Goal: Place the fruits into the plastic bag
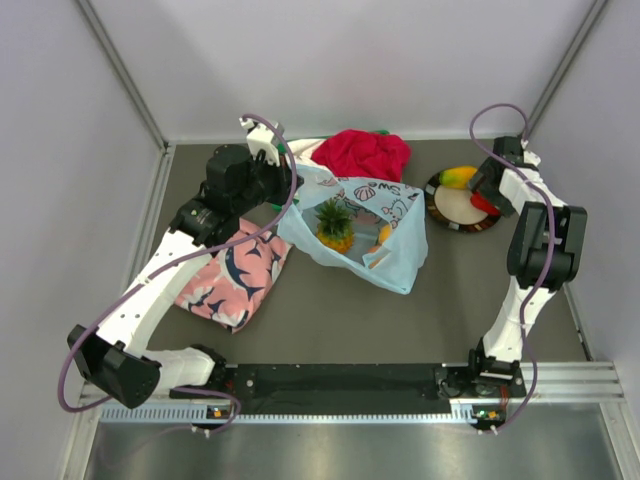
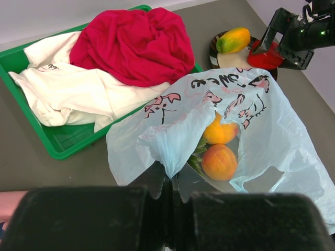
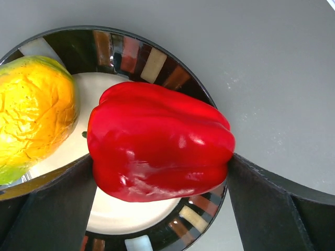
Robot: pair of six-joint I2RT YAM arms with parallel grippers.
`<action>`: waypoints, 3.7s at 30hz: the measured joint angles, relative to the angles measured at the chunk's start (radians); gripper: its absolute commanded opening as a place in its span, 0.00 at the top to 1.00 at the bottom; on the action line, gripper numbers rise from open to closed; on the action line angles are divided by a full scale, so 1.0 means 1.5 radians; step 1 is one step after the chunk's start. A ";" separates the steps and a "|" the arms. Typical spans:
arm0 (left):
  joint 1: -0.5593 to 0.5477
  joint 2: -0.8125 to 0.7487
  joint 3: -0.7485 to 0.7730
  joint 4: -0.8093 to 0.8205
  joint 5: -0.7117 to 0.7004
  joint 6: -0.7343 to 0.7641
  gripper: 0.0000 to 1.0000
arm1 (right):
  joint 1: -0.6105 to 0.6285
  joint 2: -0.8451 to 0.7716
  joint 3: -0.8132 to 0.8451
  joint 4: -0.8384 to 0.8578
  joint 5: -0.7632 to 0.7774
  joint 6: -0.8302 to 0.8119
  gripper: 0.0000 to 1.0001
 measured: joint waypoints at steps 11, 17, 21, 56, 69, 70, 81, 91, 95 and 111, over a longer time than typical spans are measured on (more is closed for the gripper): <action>0.000 0.000 0.000 0.000 0.000 0.000 1.00 | 0.000 0.001 -0.005 0.017 -0.016 -0.003 0.26; 0.000 0.000 0.000 0.000 0.000 0.000 1.00 | -0.001 -0.039 -0.061 0.042 -0.035 -0.003 0.38; 0.000 0.000 0.000 0.000 0.000 0.000 1.00 | -0.001 -0.073 -0.101 0.047 -0.046 -0.006 0.42; 0.000 0.000 0.000 0.000 -0.002 0.000 1.00 | 0.356 -0.638 -0.268 0.163 -0.317 -0.076 0.70; 0.000 0.000 0.000 0.000 0.003 0.000 1.00 | 0.515 -0.492 -0.279 0.212 -0.385 -0.063 0.72; 0.000 0.000 0.000 0.000 0.004 0.000 1.00 | 0.517 -0.477 -0.280 0.210 -0.384 -0.057 0.72; 0.000 0.000 0.000 0.000 0.009 0.000 1.00 | 0.559 -0.361 -0.274 0.125 -0.254 -0.018 0.73; 0.000 0.000 0.000 0.000 0.009 0.000 1.00 | 0.594 -0.300 -0.267 0.025 -0.156 0.002 0.73; 0.000 0.000 0.000 0.000 0.010 0.000 1.00 | 0.595 -0.288 -0.267 0.007 -0.126 0.012 0.69; 0.000 0.000 0.000 0.000 0.010 0.000 1.00 | 0.596 -0.220 -0.268 0.012 -0.079 0.038 0.42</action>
